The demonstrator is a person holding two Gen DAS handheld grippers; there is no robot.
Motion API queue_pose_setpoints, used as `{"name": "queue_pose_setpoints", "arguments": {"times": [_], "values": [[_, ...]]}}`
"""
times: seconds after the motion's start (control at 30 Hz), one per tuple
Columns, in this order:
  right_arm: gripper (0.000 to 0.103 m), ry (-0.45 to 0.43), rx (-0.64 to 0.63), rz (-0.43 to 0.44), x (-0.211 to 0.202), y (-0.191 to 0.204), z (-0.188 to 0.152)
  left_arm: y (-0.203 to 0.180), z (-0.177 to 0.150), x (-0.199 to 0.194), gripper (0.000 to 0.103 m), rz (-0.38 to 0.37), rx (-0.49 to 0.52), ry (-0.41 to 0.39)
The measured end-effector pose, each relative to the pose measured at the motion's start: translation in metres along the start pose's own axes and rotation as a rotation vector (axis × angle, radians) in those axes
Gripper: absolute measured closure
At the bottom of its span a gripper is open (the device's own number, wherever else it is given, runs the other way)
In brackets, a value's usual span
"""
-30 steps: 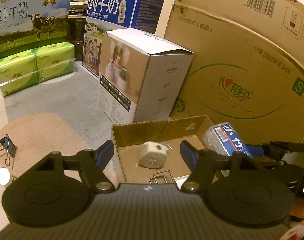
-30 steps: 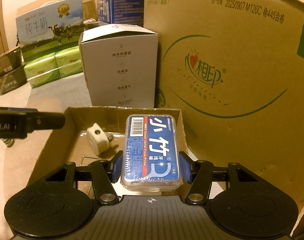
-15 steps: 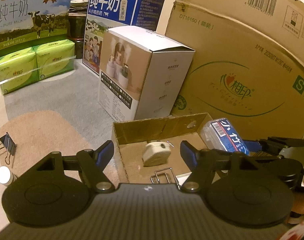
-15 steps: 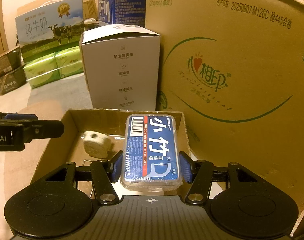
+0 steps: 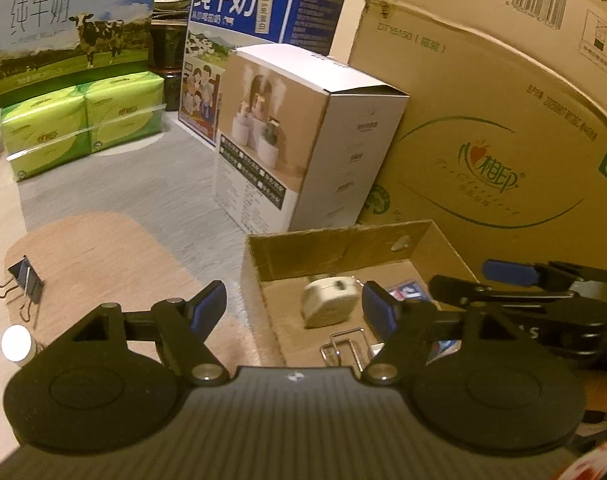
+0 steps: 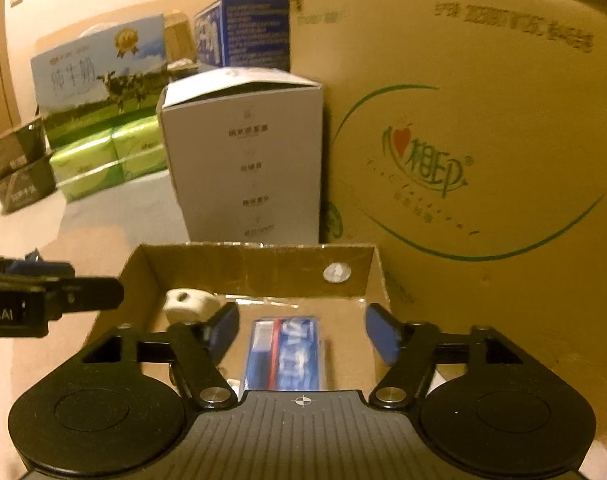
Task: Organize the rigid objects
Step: 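Lower the plug adapter and toothpick box into the box and open both grippers, then withdraw both open grippers from the box toward the clip and jar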
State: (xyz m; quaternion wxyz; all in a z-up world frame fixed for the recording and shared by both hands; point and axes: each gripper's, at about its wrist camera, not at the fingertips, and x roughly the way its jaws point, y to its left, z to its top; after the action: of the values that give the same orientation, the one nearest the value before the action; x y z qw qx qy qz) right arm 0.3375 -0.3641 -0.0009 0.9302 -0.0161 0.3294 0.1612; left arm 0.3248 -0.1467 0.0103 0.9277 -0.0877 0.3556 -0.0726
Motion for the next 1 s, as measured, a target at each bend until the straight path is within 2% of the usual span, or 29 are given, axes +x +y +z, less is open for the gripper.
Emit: {"name": "queue_pose_setpoints", "arguments": {"times": [0.27, 0.5, 1.0], "values": [[0.03, 0.025, 0.015, -0.036, -0.019, 0.0, -0.005, 0.006, -0.007, -0.02, 0.026, 0.006, 0.004, -0.01], [0.029, 0.049, 0.039, -0.05, -0.056, 0.015, -0.013, 0.008, -0.018, -0.057, 0.021, -0.006, 0.016, -0.023], [0.029, 0.058, 0.105, -0.078, -0.155, 0.06, -0.067, 0.011, -0.086, -0.145, 0.008, -0.018, 0.04, 0.025]]}}
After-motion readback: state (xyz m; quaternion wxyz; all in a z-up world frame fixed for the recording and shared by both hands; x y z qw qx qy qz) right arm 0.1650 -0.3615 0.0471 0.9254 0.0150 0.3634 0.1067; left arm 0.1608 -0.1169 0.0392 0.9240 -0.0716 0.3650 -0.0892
